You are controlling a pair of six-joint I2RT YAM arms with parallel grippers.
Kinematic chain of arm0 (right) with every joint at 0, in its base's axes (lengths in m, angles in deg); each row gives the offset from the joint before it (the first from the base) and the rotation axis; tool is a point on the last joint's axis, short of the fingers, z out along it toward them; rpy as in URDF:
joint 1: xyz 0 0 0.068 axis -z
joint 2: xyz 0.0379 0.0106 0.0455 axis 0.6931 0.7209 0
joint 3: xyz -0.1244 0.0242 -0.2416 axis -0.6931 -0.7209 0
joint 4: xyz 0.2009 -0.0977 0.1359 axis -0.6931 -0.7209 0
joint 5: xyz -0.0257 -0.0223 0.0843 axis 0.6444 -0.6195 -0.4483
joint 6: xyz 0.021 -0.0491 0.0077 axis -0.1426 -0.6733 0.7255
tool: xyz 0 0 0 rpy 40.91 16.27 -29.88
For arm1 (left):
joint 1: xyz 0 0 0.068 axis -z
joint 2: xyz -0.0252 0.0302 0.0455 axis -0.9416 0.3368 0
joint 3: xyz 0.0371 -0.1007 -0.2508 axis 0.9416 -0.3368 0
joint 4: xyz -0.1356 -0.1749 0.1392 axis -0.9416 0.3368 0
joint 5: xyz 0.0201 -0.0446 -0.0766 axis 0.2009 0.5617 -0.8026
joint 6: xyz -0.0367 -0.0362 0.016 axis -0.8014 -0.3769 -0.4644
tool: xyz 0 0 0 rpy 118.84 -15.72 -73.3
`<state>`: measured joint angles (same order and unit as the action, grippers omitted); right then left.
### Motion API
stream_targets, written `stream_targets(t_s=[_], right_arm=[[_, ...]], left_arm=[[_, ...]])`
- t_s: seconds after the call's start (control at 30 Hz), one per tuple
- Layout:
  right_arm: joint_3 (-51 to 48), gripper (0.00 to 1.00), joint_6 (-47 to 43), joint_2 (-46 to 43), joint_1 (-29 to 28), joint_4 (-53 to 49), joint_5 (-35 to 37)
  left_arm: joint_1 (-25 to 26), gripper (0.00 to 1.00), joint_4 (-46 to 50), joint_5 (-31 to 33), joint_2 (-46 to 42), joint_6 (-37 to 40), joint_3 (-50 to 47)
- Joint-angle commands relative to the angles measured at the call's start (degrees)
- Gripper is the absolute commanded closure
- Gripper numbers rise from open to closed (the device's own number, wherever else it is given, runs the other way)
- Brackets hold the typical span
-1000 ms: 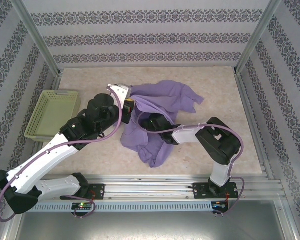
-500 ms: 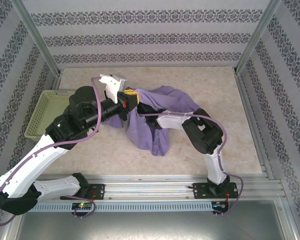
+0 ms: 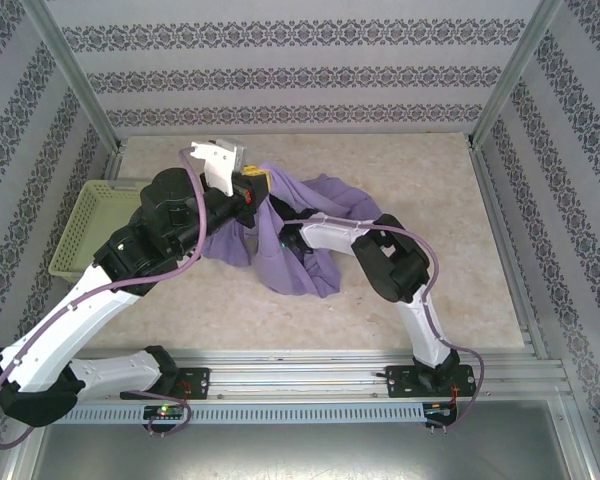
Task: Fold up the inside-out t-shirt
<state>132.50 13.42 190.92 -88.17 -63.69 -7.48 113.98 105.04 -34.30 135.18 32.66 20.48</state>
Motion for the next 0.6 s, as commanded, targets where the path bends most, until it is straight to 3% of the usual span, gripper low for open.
stream_targets(t_s=[0.0, 0.13, 0.4, 0.57], right_arm=[[-9.2, 0.86, -4.2, -7.7, -2.1, 8.3, -0.5], [-21.1, 1.00, -7.5, -17.5, -5.2, 19.4, -0.4], [-41.6, 1.00, -11.9, -37.2, -10.1, 36.5, -7.1], [-49.3, 1.00, -11.5, -49.6, -10.0, 38.0, -5.2]], left_arm=[[-2.0, 1.00, 0.7, 12.2, 2.6, 2.1, 2.5], [-8.4, 1.00, 4.2, 17.8, 8.2, -0.8, 3.5], [-24.7, 1.00, 7.4, 16.8, 21.4, -8.1, 2.3], [-27.9, 1.00, 10.2, 17.1, 31.4, -8.8, 3.0]])
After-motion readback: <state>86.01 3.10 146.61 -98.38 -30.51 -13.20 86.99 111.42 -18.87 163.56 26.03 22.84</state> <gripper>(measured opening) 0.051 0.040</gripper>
